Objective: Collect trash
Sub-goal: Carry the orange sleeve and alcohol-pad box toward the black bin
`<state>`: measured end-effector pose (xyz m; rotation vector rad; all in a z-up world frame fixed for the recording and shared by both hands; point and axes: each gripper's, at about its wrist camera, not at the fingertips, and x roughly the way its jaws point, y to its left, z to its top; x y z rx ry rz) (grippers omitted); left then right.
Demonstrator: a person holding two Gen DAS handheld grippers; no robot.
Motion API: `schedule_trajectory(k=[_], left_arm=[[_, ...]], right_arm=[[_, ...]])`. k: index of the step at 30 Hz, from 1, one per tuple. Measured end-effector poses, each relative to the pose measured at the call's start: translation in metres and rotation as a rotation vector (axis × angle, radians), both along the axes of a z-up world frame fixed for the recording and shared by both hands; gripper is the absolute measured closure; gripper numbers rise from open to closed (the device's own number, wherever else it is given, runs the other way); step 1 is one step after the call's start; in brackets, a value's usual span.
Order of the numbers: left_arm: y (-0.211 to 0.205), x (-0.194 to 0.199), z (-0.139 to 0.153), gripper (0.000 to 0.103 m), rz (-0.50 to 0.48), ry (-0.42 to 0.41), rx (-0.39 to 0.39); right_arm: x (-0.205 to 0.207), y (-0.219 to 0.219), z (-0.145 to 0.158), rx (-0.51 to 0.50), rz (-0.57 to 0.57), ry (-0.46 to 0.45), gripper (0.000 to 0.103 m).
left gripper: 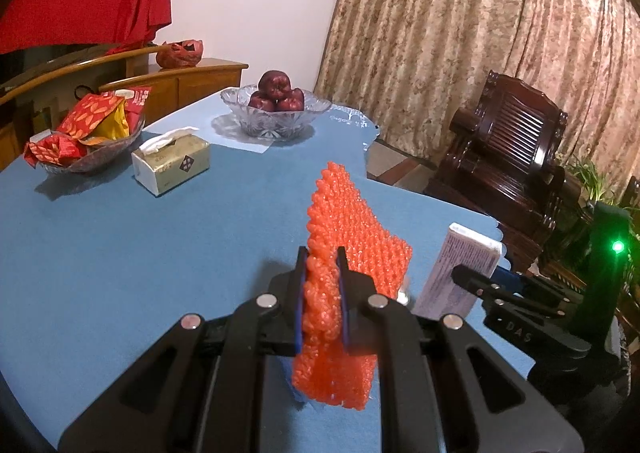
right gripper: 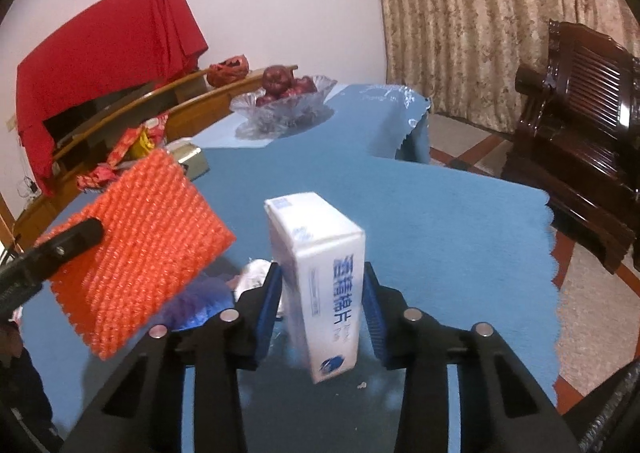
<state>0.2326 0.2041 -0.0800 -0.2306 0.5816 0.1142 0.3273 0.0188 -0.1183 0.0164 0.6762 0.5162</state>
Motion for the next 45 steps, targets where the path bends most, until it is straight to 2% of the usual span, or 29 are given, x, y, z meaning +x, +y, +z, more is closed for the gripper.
schedule_trajectory(k=[13,22,34,45], left_arm=[[-0.03,-0.033,0.036,0.091,-0.038,-0.047,0.037],[-0.064,-0.066,0.06,0.091,-0.109,-0.079,0.043],[-0.11,-0.102,0.067,0.091,-0.203,-0.077,0.045],[-0.164,-0.129,0.067,0.091,-0.321,-0.083,0.051]], right_arm=[[-0.052,-0.038,0.057,0.07,-0.045,-0.098,0.068],[-0.095,-0.076,0.088,0.086,-0.087,-0.131,0.069],[-0.142,-0.126,0.098,0.087,-0.165,-0.145,0.07],[-0.185,-0.178,0.102,0.046,-0.247,-0.165,0.071]])
